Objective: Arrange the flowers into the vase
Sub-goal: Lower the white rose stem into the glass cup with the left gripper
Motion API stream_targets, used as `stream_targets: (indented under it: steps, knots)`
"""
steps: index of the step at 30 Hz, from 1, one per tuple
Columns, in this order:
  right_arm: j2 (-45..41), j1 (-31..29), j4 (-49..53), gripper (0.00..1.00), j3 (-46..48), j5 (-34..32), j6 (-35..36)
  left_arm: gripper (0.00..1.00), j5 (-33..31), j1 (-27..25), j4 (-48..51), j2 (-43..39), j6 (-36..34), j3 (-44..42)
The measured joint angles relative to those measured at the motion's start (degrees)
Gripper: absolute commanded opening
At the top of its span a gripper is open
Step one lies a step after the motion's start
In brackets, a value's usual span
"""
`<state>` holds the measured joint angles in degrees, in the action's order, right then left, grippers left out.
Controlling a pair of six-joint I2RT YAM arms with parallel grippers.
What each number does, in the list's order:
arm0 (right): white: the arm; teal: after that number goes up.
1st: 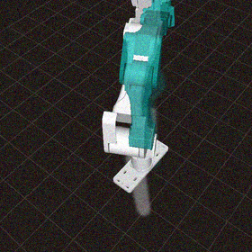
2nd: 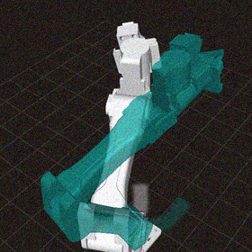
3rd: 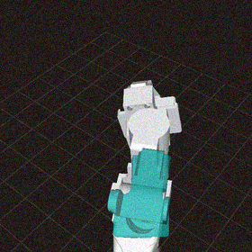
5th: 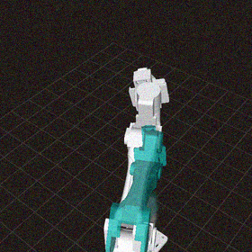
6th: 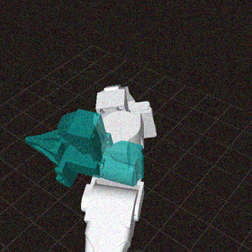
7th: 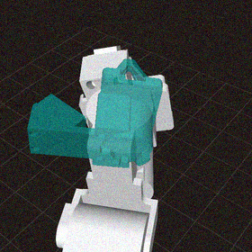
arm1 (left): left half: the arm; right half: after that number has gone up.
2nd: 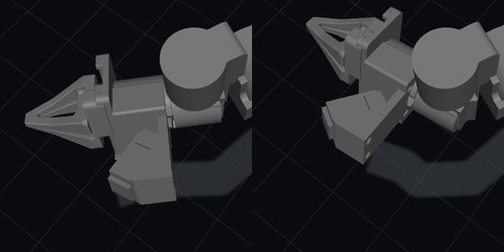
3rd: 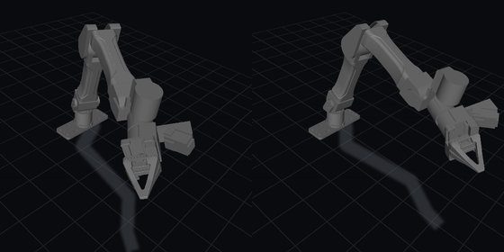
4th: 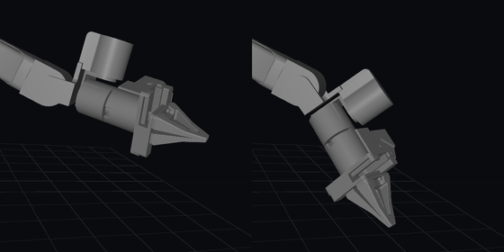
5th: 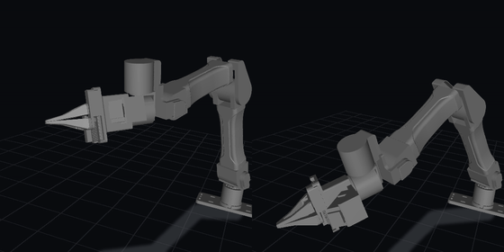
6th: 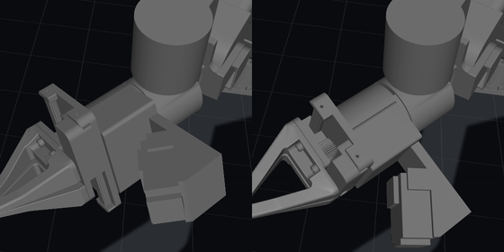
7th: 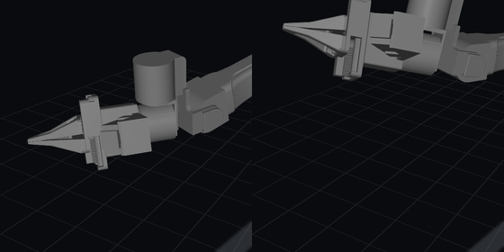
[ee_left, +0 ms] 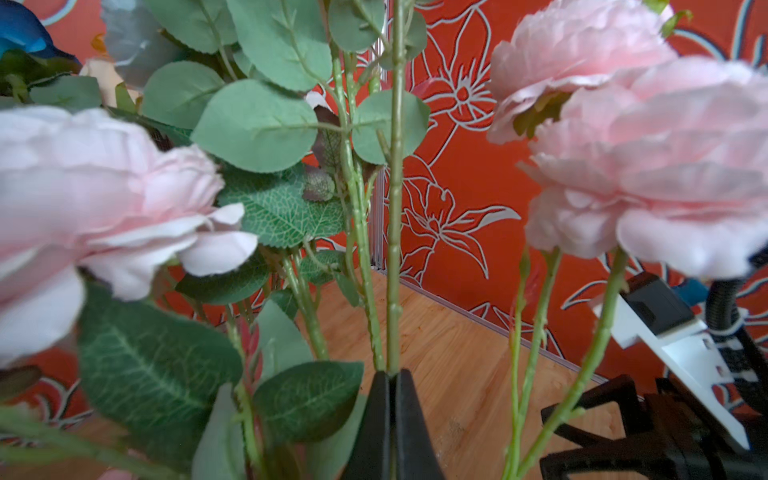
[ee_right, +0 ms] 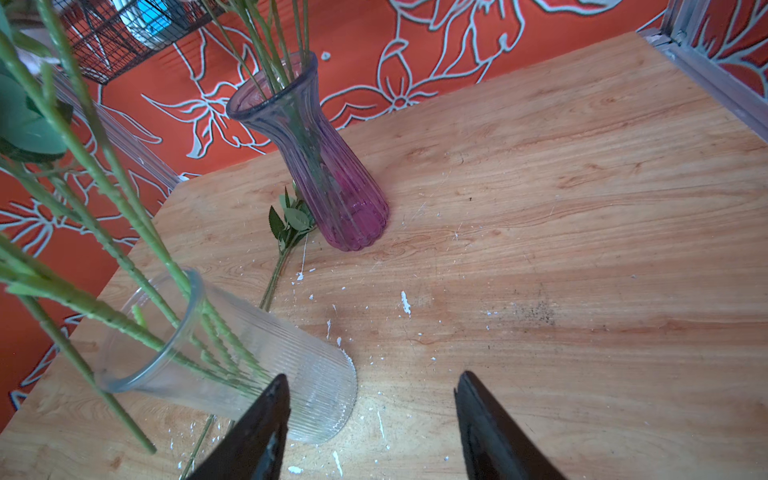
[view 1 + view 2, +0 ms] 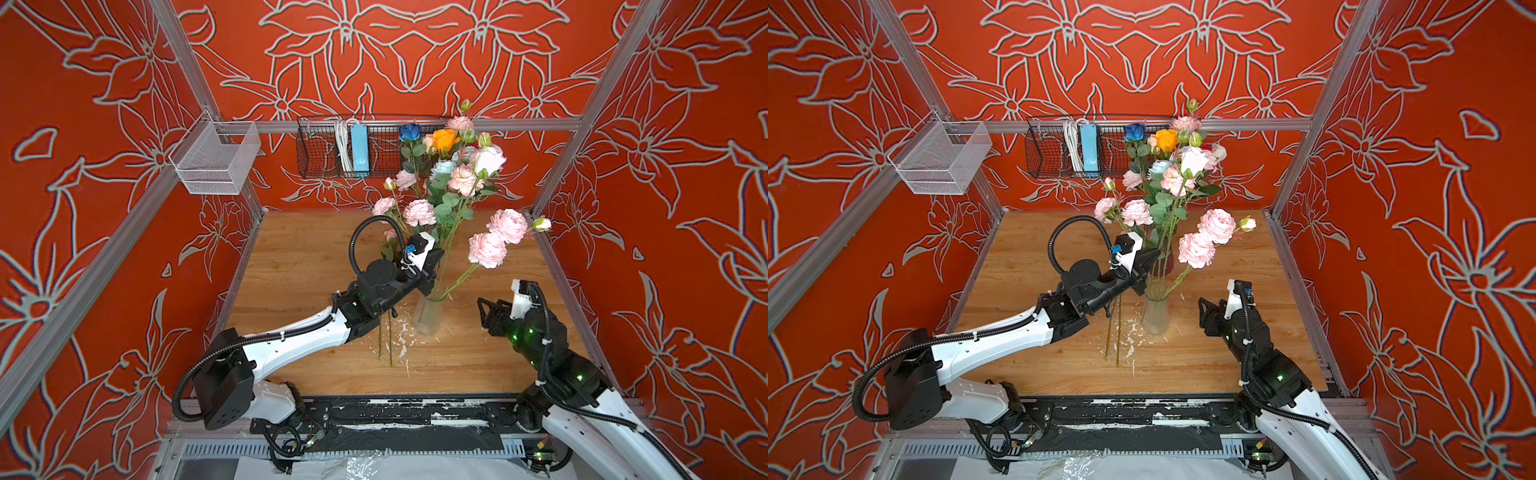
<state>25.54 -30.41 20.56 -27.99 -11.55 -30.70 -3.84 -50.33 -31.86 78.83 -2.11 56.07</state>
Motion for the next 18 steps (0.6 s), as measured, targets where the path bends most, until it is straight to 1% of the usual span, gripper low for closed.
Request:
stream_targets:
  steps: [2, 3, 9, 10, 12, 14, 16, 18]
  knots:
    - [0.6, 0.1, -0.3, 0.65, 0.0, 0.3, 0.0, 0.00, -0.3, 0.0, 0.8, -1.0, 0.4, -0.6]
    - [0.9, 0.2, -0.4, 0.65, 0.0, 0.5, 0.0, 0.02, -0.5, 0.0, 1.2, -1.5, 0.5, -0.9]
    - [3.1, 0.3, -0.9, 0.65, 0.0, 2.0, 0.0, 0.17, -1.2, -0.4, 4.9, -3.4, 1.3, -1.9]
    - [3.5, 0.3, -1.1, 0.65, 0.0, 2.2, 0.0, 0.18, -1.4, -0.6, 5.7, -3.8, 1.5, -2.1]
    - [4.2, 0.3, -1.4, 0.65, -0.1, 2.7, 0.0, 0.18, -1.7, -0.8, 6.4, -5.0, 1.6, -3.0]
    - [4.8, 0.3, -1.8, 0.65, -0.2, 3.0, 0.0, 0.09, -2.1, -1.0, 6.9, -6.3, 1.8, -4.2]
    - [5.5, 0.3, -2.3, 0.65, -0.2, 3.1, 0.0, 0.09, -2.6, -1.1, 6.9, -7.3, 2.0, -5.2]
    - [6.3, 0.3, -3.0, 0.65, -0.2, 3.1, 0.0, 0.12, -3.1, -1.1, 6.6, -7.4, 2.3, -5.6]
